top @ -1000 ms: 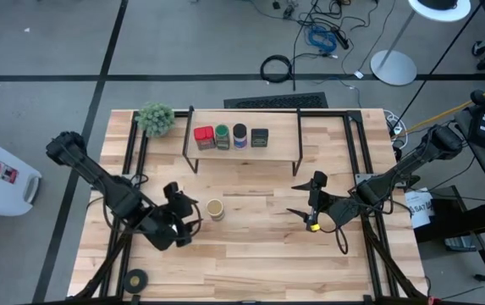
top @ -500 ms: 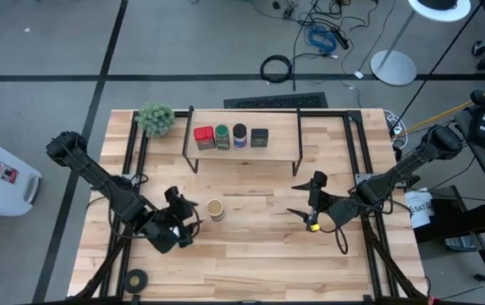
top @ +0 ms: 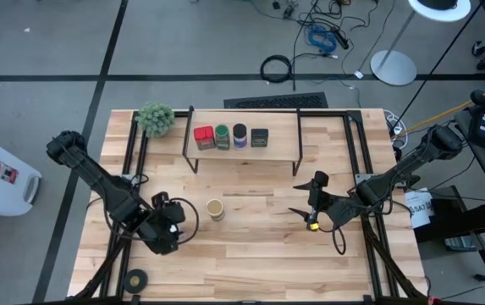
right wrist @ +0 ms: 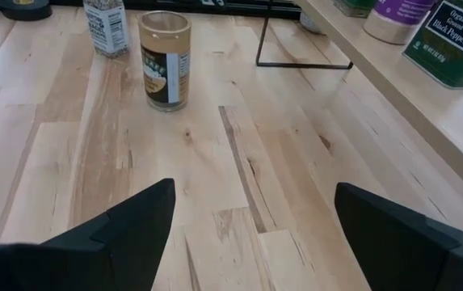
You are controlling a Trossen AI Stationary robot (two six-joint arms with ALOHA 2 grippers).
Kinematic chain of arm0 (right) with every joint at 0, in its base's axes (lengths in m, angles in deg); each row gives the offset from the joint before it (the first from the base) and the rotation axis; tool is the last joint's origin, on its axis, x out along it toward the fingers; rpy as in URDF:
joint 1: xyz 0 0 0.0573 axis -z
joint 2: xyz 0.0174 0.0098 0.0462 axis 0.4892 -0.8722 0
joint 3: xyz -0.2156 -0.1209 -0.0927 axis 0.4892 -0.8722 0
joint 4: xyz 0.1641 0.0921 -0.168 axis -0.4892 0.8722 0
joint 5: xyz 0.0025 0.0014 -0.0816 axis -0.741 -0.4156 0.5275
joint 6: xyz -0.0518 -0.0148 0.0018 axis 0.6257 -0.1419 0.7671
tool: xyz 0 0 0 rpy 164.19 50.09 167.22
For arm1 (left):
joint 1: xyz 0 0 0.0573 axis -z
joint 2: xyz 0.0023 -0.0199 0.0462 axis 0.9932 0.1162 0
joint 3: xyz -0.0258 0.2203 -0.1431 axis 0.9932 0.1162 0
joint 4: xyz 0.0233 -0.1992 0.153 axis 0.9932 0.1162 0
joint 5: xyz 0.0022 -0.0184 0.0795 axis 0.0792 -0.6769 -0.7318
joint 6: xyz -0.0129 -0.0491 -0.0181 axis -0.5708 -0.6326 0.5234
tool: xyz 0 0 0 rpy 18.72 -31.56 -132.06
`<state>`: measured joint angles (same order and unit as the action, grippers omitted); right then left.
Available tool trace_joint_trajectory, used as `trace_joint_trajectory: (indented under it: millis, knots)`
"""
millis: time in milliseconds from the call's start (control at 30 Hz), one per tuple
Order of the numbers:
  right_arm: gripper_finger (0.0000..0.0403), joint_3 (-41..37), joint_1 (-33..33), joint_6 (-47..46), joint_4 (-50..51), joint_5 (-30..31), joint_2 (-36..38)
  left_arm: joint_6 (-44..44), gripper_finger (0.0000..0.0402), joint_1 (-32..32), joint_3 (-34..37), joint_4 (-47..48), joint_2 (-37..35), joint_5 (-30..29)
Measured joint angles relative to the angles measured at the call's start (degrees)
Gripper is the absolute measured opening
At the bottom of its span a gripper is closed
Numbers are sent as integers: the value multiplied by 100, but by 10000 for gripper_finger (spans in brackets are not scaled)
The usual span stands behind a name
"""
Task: Shelf spices
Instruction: Put the white seasoning bottle on the shelf aligned with the other black seasoning can
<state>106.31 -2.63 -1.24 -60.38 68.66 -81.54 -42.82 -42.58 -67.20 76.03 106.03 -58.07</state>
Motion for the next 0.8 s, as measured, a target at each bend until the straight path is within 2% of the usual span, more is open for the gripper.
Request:
trace_joint_trajectory:
  millis: [167,300,400,667,800]
  knots:
    - [327,0,0,-21,0,0,0,-358,274,75,-2,4,2,28]
    - [327,0,0,-21,-2,-2,0,-528,274,141,-2,24,2,382]
    - [327,0,2,-21,0,0,0,-1031,274,145,-4,336,2,480]
    - [327,0,2,-21,0,0,-1,-1842,274,337,-4,500,11,462]
    - [327,0,1,-19,11,0,0,-2110,274,422,-4,499,45,185]
